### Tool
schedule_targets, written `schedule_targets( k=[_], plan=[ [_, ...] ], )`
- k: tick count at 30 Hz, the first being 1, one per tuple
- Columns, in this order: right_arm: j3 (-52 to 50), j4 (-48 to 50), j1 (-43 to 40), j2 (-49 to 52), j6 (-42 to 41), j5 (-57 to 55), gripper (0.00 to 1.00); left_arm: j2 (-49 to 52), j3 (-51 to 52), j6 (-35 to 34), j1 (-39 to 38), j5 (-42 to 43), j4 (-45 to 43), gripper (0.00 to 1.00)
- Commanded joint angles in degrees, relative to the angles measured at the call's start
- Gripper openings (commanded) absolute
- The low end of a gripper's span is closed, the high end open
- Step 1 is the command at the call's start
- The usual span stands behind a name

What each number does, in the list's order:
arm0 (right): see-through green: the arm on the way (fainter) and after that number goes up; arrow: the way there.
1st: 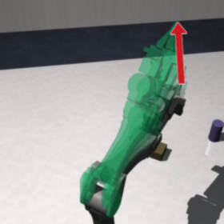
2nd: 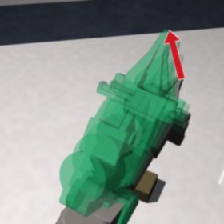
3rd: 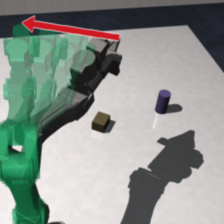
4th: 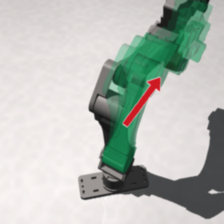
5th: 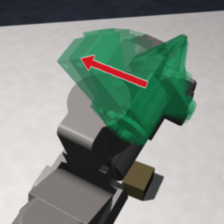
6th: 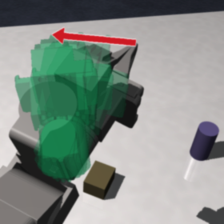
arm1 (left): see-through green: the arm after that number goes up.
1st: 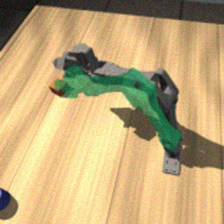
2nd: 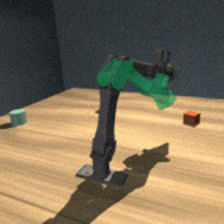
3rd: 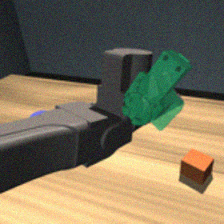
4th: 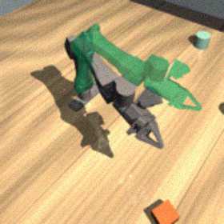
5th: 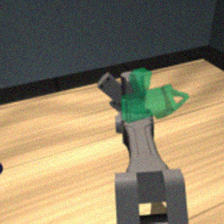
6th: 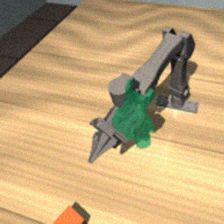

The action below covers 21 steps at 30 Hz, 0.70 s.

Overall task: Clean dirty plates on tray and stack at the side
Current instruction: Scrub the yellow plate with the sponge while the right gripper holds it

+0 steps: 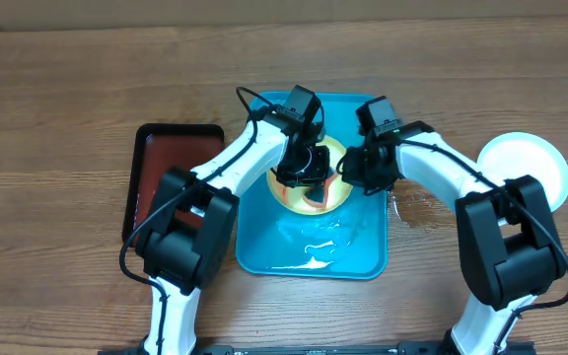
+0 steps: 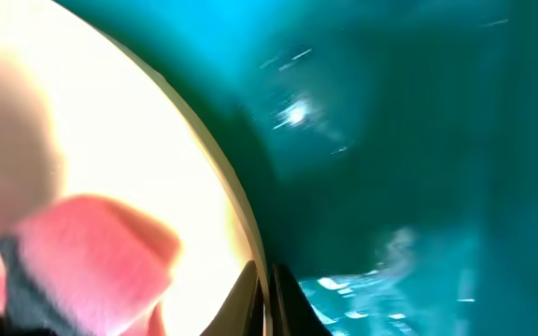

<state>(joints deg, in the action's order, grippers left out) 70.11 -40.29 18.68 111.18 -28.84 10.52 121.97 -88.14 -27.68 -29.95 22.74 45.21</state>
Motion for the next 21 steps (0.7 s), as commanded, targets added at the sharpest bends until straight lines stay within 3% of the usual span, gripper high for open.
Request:
schedule_targets(
  k=[1,5,21],
  plan=[
    [-1.0,-0.2,-1.4,1.4,-3.1,-3.1,0.04,0.6,0.0,-6.0,-1.9,-5.3,1.0,0.04],
    [-1.0,-0.3,-1.1,1.4,-0.8,-3.0,0.04,0.6,-0.1,-7.8,-1.4,-15.2,2.8,0.04],
    [-1.0,-1.3,-0.6,1.4,0.8,-3.0,0.04,0.6,-0.6,-5.6,5.8,-33.8,2.8,0.04]
  ],
)
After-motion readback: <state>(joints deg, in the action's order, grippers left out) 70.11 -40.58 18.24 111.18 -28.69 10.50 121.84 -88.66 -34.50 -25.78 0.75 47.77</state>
